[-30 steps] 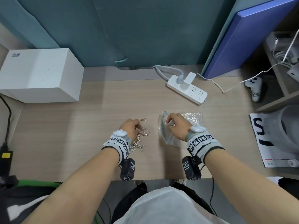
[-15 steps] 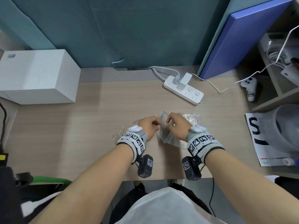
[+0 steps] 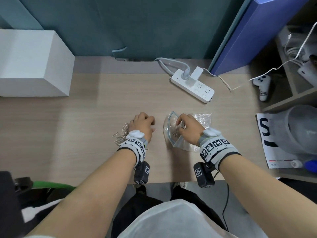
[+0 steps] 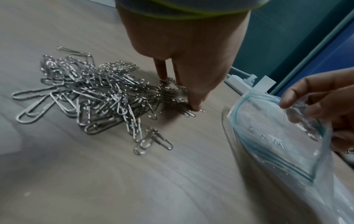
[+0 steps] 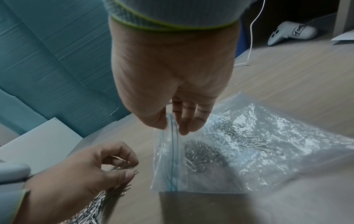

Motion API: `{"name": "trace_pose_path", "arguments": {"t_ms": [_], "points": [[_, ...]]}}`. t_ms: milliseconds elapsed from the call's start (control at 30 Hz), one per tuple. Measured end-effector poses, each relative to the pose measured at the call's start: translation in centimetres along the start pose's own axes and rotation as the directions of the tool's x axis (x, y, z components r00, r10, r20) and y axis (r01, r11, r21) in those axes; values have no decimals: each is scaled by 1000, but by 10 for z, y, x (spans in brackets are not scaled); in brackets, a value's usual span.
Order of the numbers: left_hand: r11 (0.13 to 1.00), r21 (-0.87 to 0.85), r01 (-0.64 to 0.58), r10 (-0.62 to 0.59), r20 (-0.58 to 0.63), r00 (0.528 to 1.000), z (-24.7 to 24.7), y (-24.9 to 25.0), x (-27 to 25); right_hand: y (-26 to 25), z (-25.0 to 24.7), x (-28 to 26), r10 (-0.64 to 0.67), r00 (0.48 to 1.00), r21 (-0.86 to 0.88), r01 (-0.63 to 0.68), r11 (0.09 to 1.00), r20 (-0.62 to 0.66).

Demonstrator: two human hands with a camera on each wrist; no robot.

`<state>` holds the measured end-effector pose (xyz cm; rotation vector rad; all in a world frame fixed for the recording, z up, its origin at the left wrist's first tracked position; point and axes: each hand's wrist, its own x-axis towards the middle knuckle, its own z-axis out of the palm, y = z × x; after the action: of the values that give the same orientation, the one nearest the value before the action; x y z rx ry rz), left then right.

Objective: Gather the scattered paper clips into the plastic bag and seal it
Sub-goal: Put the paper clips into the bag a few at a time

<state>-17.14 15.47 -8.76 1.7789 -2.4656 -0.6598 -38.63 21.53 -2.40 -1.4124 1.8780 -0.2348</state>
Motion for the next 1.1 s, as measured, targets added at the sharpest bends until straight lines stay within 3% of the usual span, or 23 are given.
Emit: {"name": "trace_pose_path", "arguments": {"t_ms": [167, 267, 467, 800, 1100], "points": [[998, 1, -62, 62, 96, 994, -13, -29, -5, -9, 4, 0, -19, 1000, -15, 19, 1000, 19], [985, 103, -141, 126, 139, 982, -27, -44, -12, -12, 7, 2, -23, 999, -22, 24, 999, 36], [982, 157, -107, 70, 226, 972, -36, -65, -39, -22, 10, 4, -43, 997, -16, 44, 999, 67], [998, -44, -42, 49, 173, 984, -14, -67, -32, -25, 15, 1, -26, 998, 7, 25, 1000, 55], [976, -202, 80, -64, 82, 995, -21, -51, -23, -25, 14, 0, -39, 999, 48, 37, 998, 34]]}}
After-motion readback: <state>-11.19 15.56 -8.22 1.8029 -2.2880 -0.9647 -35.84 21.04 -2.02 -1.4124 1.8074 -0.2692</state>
